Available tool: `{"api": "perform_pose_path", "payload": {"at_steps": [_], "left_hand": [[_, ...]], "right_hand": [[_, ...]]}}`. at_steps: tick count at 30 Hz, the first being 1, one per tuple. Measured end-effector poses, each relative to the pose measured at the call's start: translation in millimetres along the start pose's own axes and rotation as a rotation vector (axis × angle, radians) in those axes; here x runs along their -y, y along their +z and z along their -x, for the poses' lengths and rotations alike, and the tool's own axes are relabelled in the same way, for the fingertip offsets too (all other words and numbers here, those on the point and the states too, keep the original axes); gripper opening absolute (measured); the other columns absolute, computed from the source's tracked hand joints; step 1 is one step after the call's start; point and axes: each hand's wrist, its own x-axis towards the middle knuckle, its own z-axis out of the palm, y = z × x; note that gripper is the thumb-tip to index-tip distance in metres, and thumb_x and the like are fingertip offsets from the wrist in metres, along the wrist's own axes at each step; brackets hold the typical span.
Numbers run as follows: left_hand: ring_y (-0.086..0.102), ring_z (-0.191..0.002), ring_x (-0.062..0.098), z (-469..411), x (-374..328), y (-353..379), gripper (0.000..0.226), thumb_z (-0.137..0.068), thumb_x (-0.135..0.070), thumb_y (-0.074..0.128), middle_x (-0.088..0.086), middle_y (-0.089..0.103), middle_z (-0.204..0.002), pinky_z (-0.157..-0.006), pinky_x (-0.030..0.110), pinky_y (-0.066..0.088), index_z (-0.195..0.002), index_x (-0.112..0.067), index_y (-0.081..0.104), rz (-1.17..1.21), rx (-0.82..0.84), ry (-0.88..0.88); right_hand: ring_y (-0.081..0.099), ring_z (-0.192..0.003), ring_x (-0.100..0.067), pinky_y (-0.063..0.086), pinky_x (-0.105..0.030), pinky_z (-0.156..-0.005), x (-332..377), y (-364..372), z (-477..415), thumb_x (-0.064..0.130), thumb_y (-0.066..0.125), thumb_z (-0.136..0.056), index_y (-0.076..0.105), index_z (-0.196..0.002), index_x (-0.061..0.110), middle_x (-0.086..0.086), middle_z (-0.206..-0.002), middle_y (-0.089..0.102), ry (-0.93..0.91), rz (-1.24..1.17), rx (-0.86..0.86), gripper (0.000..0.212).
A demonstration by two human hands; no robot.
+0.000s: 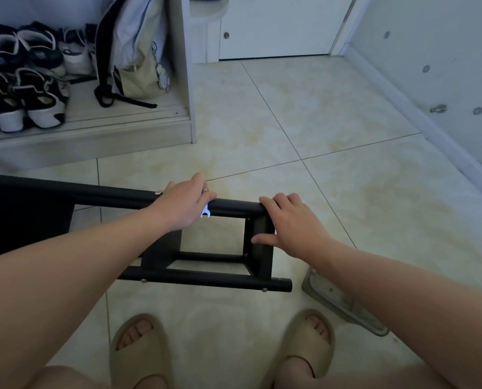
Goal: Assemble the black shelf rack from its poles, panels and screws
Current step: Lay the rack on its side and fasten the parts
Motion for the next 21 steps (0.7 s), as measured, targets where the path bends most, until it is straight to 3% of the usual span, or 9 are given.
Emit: {"api": "perform_pose_path", "payload": {"at_steps": [5, 10, 13, 15, 17, 21], "left_hand": [[0.042, -0.071, -0.001, 3.7, 3.3, 1.7, 0.018, -0.107, -0.029, 0.039, -0.014, 0.052, -0.071, -0.072, 0.033, 0.017, -0.093, -0.018, 0.040, 0.010, -0.046, 0.041], [0.042, -0.072, -0.001, 8.9, 5.1, -3.8, 0.018, -0.107, -0.029, 0.039, -0.016, 0.054, -0.072, -0.079, 0.032, 0.023, -0.098, -0.015, 0.042, -0.007, -0.031, 0.051], [0.048, -0.080, 0.017, 15.6, 3.8, -4.3, 0.021, -0.107, -0.032, 0.039, -0.008, 0.061, -0.077, -0.080, 0.034, 0.026, -0.099, -0.013, 0.042, -0.015, 0.020, 0.040], [0.052, -0.084, 0.021, 18.5, 3.9, -2.3, 0.021, -0.108, -0.030, 0.039, -0.009, 0.060, -0.076, -0.080, 0.035, 0.028, -0.097, -0.013, 0.040, -0.021, 0.071, 0.040], [0.050, -0.080, 0.019, 19.3, 5.9, 1.8, 0.020, -0.108, -0.029, 0.039, -0.012, 0.056, -0.074, -0.078, 0.035, 0.028, -0.095, -0.014, 0.039, -0.030, 0.115, 0.029], [0.044, -0.066, 0.005, 25.1, 16.4, 23.8, 0.023, -0.107, -0.032, 0.039, -0.014, 0.052, -0.068, -0.059, 0.028, 0.026, -0.088, -0.019, 0.037, -0.015, 0.215, -0.004]], "right_hand": [[0.044, -0.102, -0.026, 0.046, -0.036, -0.088, -4.5, 0.3, -4.0, 0.082, 0.059, -0.074, 0.050, -0.132, 0.014, -0.004, -0.118, 0.048, -0.017, -0.016, -0.019, 0.090], [0.043, -0.095, -0.024, 0.046, -0.033, -0.077, 1.4, 2.1, -6.6, 0.084, 0.062, -0.067, 0.051, -0.123, 0.013, -0.003, -0.113, 0.047, -0.025, -0.006, -0.053, 0.091], [0.039, -0.091, -0.022, 0.043, -0.033, -0.070, 5.0, 4.7, -4.7, 0.078, 0.067, -0.071, 0.048, -0.122, 0.012, -0.004, -0.114, 0.044, -0.007, -0.015, -0.021, 0.085], [0.041, -0.087, -0.021, 0.043, -0.034, -0.068, 5.7, 6.8, -2.4, 0.072, 0.070, -0.075, 0.046, -0.118, 0.012, -0.002, -0.109, 0.043, 0.006, -0.054, 0.005, 0.077], [0.047, -0.081, -0.023, 0.044, -0.035, -0.066, 7.0, 10.6, -0.5, 0.066, 0.071, -0.080, 0.042, -0.112, 0.014, 0.001, -0.102, 0.046, 0.010, -0.086, 0.051, 0.068], [0.053, -0.073, -0.027, 0.040, -0.037, -0.059, 11.4, 30.1, 1.7, 0.051, 0.074, -0.087, 0.026, -0.100, 0.022, 0.001, -0.094, 0.054, 0.012, -0.149, 0.160, 0.057]]}}
